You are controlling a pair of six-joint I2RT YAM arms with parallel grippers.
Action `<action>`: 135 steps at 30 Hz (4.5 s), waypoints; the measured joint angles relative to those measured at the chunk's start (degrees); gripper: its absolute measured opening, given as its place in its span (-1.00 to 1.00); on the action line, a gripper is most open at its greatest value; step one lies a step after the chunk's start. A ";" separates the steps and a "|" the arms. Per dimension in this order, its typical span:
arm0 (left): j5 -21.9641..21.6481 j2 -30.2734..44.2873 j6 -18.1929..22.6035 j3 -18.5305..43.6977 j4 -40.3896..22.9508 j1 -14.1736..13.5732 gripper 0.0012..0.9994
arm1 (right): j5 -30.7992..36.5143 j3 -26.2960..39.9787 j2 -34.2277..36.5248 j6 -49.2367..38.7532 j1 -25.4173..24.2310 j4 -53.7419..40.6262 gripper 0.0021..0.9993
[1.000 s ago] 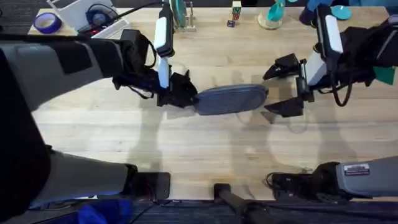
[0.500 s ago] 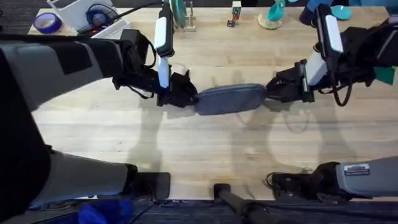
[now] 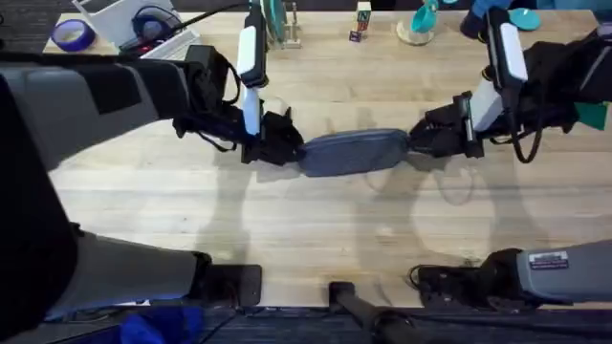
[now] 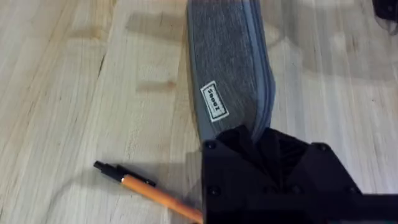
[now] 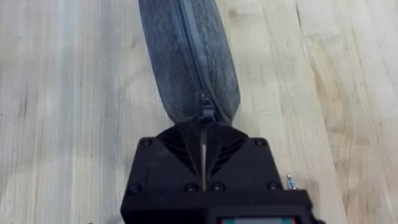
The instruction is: Unzip the bag, pick up the pens from the table one at a time and place them inside, then zip the bag closed.
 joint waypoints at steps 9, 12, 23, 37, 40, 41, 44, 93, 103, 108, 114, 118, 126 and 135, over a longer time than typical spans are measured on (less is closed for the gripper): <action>0.02 0.00 0.00 0.00 0.00 0.00 -0.92 | -0.77 0.00 0.02 0.00 -3.36 -4.07 -0.94; 0.04 0.00 0.00 0.00 0.00 0.00 -0.92 | -1.81 0.00 0.00 0.00 -4.43 -5.46 -0.94; 0.02 0.00 0.00 0.00 0.00 0.00 -0.92 | -8.96 0.00 0.01 -0.02 -4.72 -5.62 -0.94; 0.02 0.00 0.00 0.00 0.00 0.00 -0.92 | -11.61 0.00 0.01 -0.28 -4.72 -5.73 -0.94; 0.02 0.00 0.00 0.00 0.00 0.00 -0.92 | -11.94 0.00 0.02 -0.45 -4.72 -5.73 -0.94; 0.02 0.00 0.00 0.00 0.00 0.00 -0.92 | -12.03 0.00 0.02 -0.46 -4.72 -5.75 -0.94; 0.02 0.00 0.00 0.00 0.00 0.00 -0.92 | -12.31 0.00 0.00 -0.46 -4.72 -5.75 -0.94; 0.00 0.00 0.00 0.00 -0.07 0.00 -0.92 | -23.48 0.00 0.02 -3.87 7.78 -2.56 -0.94; 0.02 0.00 0.00 -0.02 -0.22 0.00 -0.92 | -23.48 0.00 0.02 -3.85 11.32 -2.37 -0.94; 0.01 0.00 0.00 -0.02 -0.22 0.00 -0.92 | -23.47 0.00 0.02 -3.45 13.47 -0.16 -0.94; 0.02 0.00 0.00 -0.02 -0.20 0.00 -0.92 | -23.94 0.00 0.02 0.16 16.56 5.51 -0.94; 0.03 0.00 0.00 -0.02 -0.13 0.00 -0.92 | -24.78 0.00 0.01 3.16 18.91 9.43 -0.94; 0.05 0.00 0.00 -0.02 -0.09 0.00 -0.92 | -25.47 0.00 0.02 8.39 22.27 14.62 -0.94; 0.07 0.00 0.00 -0.02 -0.07 0.00 -0.92 | -25.59 0.00 0.00 10.11 24.57 15.01 -0.95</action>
